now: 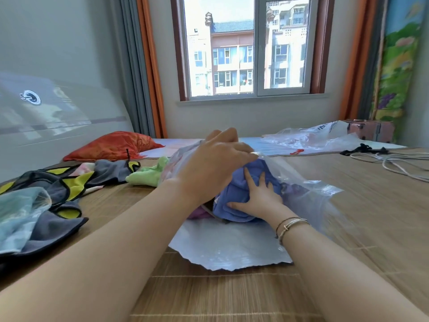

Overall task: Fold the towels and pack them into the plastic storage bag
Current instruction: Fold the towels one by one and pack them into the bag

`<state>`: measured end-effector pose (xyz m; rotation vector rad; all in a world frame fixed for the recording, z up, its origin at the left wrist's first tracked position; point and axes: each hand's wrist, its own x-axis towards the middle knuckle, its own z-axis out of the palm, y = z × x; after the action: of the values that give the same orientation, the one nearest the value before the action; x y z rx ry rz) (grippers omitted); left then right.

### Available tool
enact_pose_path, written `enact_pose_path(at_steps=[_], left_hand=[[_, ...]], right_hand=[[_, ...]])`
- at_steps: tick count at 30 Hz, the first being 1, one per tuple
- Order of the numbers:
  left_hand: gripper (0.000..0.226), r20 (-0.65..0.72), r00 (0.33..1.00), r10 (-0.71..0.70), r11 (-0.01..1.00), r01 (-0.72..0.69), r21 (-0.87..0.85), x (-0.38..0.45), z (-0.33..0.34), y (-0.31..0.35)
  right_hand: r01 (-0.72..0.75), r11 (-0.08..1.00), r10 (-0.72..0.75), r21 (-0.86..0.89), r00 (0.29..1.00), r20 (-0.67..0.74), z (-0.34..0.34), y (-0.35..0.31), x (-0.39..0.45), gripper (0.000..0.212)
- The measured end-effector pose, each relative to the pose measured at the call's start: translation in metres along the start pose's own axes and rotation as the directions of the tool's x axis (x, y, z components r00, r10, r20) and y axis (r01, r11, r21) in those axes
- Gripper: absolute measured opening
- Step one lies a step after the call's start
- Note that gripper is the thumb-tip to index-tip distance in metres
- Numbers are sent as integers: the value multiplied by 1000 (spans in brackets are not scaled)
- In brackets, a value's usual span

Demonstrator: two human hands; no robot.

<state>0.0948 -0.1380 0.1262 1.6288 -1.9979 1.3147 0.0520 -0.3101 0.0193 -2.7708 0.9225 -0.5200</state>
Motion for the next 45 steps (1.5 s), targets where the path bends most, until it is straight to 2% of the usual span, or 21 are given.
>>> enact_pose_path(at_steps=[2,5,8,12,14,16,18,21,23,26,27,29,31,34,36,39,41,42,43,45], left_hand=[[44,14,999,30,997,-31,69,-2,-2,2],[50,28,999,16,988,-21,154,-6,-13,7],[54,35,993,-114,972,104,211,-18,-36,15],[55,-25,942,-336,923,334,192,-62,-70,36],[54,-73,867,-494,860,499,108,-97,-86,48],[51,-90,750,-655,750,660,37,-136,-103,61],[52,-81,613,-786,616,788,-2,-183,-118,72],[52,-36,422,-906,422,906,-4,-252,-135,79],[45,-34,343,-939,343,939,-2,-278,-147,73],[31,-60,301,-952,300,954,14,-295,-159,62],[28,-34,257,-966,257,967,1,-302,-161,58],[41,128,105,-986,102,994,-31,-311,-161,53],[57,299,-45,-953,-60,997,-38,-322,-156,49],[66,324,-136,-936,-133,991,32,-326,-146,43],[71,316,-177,-932,-173,984,38,-322,-141,39],[73,380,-259,-888,-254,965,66,-315,-138,36],[69,410,-255,-875,-267,963,29,-311,-138,35],[64,424,-227,-877,-267,963,-37,-308,-140,36],[59,445,-179,-878,-266,954,-141,-307,-142,37],[53,502,-78,-861,-293,884,-365,-300,-150,43]], right_hand=[[27,999,-26,-29,999,35,-5,9,-14,105],[32,998,-29,-52,997,66,-16,18,-34,102],[48,995,-40,-90,996,85,-29,14,-61,96],[165,982,-170,-90,984,-57,-41,-16,-113,76],[251,967,-255,-41,949,-186,-43,-42,-139,60],[370,928,-337,32,876,-346,-43,-74,-164,35],[499,859,-413,113,806,-423,-38,-109,-186,17],[646,718,-563,258,758,-330,-18,-162,-215,12],[674,685,-636,278,739,-224,1,-193,-223,26],[546,760,-572,353,820,-37,18,-221,-222,56],[462,788,-512,408,859,18,19,-227,-218,64],[255,811,-355,526,930,96,20,-233,-206,69],[34,784,-178,619,969,172,24,-237,-192,65],[-155,779,-15,607,964,266,36,-237,-178,69],[-194,781,10,594,954,298,45,-234,-173,70],[-239,758,-11,607,926,378,46,-228,-175,67],[-247,712,-90,657,896,434,35,-223,-184,62],[-250,665,-145,704,882,449,29,-220,-189,53],[-272,591,-196,760,865,462,24,-216,-194,44],[-373,378,-287,847,822,491,12,-208,-207,35]])
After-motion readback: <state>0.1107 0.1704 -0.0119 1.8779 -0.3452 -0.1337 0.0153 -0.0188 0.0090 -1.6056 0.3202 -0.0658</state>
